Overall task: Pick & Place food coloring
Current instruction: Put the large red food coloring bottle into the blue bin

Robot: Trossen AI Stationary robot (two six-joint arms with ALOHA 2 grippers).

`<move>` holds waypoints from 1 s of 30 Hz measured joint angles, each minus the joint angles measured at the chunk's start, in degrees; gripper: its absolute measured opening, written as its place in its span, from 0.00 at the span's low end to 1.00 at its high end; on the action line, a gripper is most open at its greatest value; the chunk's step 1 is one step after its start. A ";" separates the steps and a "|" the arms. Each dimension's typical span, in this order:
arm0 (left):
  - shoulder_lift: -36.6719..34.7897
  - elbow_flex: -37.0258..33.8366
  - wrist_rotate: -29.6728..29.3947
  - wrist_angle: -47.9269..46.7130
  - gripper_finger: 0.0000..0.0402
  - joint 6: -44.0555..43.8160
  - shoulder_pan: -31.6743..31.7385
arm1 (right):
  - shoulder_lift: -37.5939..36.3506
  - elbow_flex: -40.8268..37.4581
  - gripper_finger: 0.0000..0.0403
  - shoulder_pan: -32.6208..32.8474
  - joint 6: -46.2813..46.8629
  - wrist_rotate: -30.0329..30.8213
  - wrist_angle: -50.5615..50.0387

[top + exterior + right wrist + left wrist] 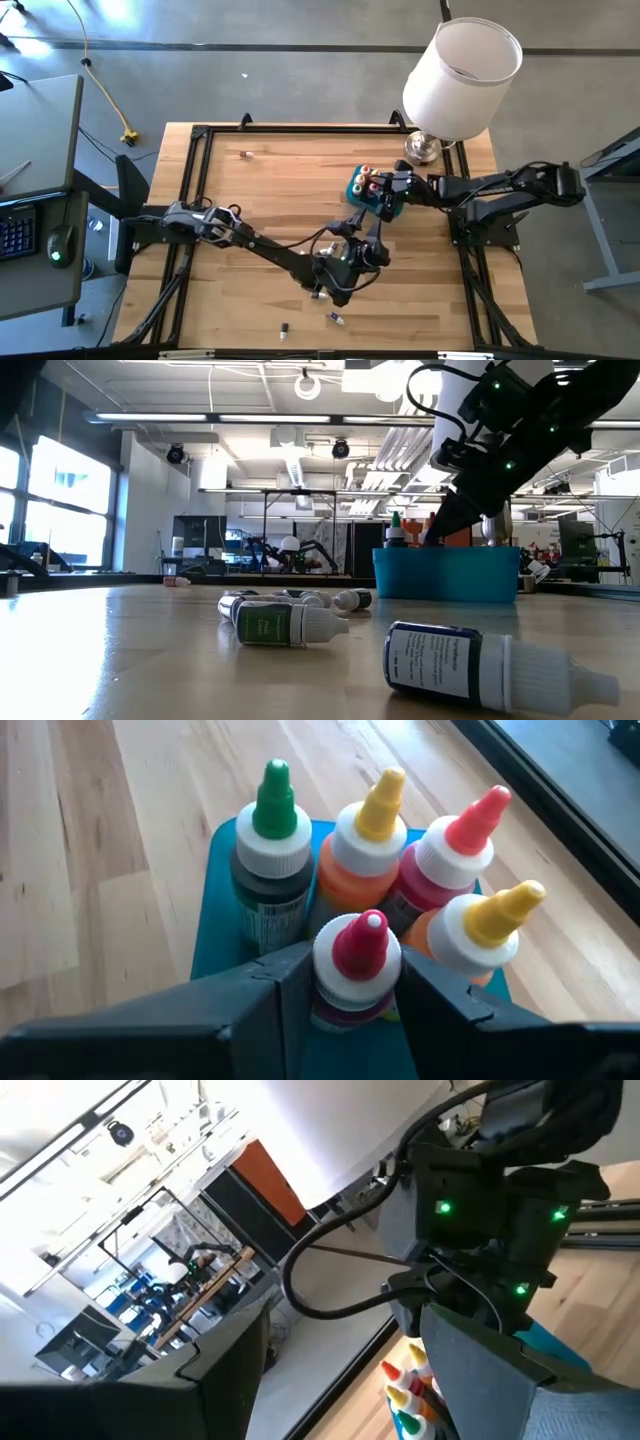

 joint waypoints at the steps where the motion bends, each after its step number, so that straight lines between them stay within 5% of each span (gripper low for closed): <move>1: 0.00 0.00 0.00 -0.08 0.64 0.00 0.00 | 0.05 0.47 0.31 0.00 -0.36 -0.07 -0.53; 11: -0.20 0.00 0.07 0.39 0.64 0.02 -0.02 | 0.15 8.40 0.31 0.00 -1.51 0.05 -14.00; 30: -0.24 -0.02 0.13 0.33 0.64 0.03 -0.04 | 0.10 7.72 0.44 -2.97 -2.78 3.02 -15.71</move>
